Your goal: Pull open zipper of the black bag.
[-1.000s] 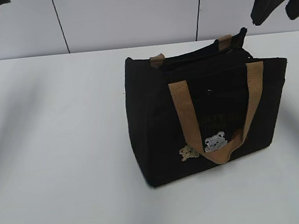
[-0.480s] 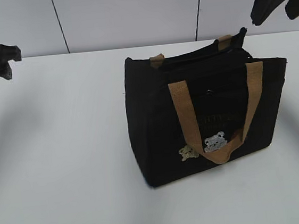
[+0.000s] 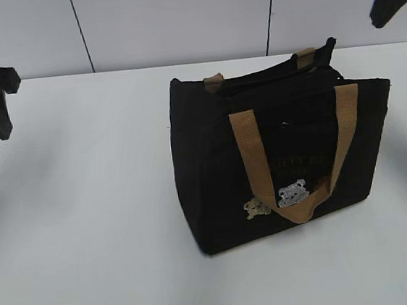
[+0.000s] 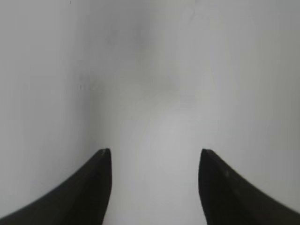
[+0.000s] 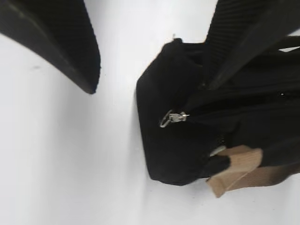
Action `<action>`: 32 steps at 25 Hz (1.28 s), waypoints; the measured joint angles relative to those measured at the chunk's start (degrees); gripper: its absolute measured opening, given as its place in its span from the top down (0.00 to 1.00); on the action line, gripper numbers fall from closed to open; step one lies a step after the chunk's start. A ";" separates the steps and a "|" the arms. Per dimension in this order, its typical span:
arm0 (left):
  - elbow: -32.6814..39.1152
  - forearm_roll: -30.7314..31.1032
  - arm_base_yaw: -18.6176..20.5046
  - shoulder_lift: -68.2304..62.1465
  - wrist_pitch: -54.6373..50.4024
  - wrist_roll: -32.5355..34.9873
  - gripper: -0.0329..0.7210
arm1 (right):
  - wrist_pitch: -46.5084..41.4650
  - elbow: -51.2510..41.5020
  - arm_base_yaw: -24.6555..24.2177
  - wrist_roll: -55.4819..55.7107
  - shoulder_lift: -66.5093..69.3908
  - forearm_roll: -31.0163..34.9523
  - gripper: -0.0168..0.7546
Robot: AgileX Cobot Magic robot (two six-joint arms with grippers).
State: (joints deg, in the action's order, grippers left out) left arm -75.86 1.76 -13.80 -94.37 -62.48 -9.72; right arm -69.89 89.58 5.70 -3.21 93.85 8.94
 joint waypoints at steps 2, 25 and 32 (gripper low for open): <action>-0.18 -0.65 0.00 1.54 -4.15 0.04 0.37 | 0.05 -2.38 -1.84 -1.06 -1.90 0.00 0.31; 29.06 -0.65 4.45 53.47 -2.20 3.93 0.39 | -0.05 -51.28 -2.75 -7.91 -57.13 4.77 0.31; 38.85 -0.85 4.45 73.74 -2.10 4.81 0.40 | 2.48 -57.90 -2.75 -9.00 -73.66 4.82 0.31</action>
State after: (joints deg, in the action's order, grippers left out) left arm -37.02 0.91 -9.35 -20.63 -64.59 -4.91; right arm -67.41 31.68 2.94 -12.21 20.19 13.76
